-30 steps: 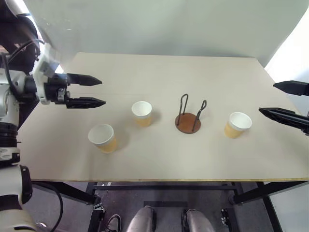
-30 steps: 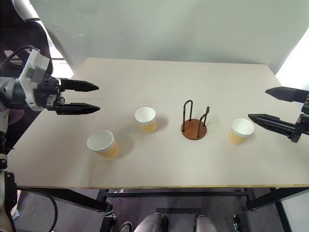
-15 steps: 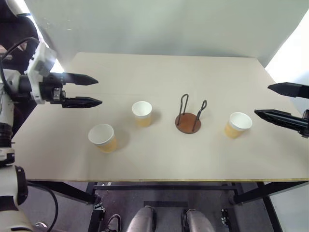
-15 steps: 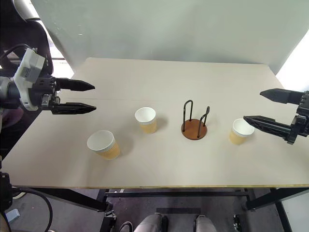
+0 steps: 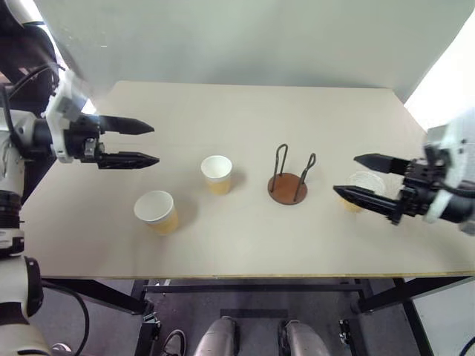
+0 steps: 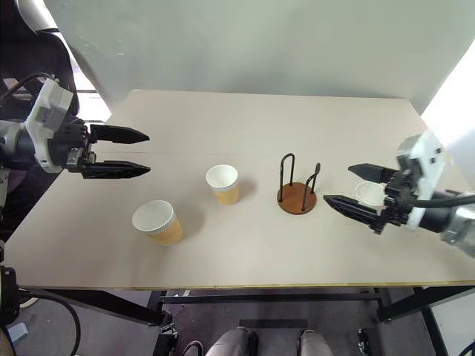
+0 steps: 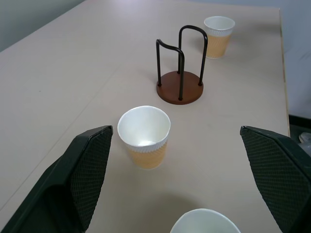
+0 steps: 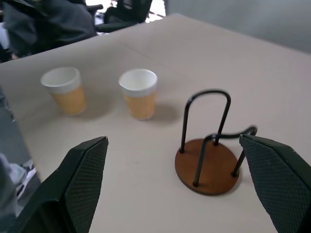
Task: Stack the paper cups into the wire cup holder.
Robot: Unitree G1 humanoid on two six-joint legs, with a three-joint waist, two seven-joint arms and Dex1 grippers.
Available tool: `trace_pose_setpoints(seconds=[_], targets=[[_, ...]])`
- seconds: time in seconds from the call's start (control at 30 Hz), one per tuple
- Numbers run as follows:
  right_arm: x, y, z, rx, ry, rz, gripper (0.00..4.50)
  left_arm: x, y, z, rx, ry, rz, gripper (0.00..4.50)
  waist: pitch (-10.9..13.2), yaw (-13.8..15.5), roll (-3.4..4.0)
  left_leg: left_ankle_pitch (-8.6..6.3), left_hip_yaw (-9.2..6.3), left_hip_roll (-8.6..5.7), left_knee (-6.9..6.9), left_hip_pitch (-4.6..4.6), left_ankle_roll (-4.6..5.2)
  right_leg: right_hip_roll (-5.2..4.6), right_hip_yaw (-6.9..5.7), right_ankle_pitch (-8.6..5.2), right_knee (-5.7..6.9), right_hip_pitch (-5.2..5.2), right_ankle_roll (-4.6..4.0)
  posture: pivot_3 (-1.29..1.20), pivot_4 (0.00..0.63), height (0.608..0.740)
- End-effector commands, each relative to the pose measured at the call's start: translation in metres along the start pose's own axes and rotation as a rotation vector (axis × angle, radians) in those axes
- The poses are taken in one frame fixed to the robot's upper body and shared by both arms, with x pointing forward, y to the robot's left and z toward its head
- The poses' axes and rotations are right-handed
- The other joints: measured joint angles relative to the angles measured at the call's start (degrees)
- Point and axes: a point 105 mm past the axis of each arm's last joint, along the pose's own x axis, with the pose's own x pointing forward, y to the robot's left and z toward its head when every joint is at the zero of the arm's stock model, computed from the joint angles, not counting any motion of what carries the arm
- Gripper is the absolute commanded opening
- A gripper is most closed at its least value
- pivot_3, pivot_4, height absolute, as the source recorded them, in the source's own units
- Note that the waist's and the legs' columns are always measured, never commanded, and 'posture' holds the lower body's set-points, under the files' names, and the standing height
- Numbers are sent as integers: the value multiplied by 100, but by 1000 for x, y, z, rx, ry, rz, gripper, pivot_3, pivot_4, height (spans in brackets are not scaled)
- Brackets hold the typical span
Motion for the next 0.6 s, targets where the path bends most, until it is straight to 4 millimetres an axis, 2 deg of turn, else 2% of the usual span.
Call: trace_pose_setpoints(seconds=[0.03,0.23,0.6], targets=[[7,2,-13,4,42,-52,4500,-5,-6,11,49,-8,-31,4494,0,6,0,1,0,0,0,-1,0,0,0,1,-1,0,0,0,150,740],[26,14,-27,65,39,-35,4500,-5,-6,11,47,-3,-32,4494,-1,-2,-2,1,1,-1,0,-1,-2,0,1,3,-2,0,1,0,150,740],[58,-5,-43,82,44,-158,4500,-3,-8,10,49,-4,-41,4494,-1,1,-2,7,-2,0,1,-1,-5,0,-1,13,0,-2,-9,0,150,740]])
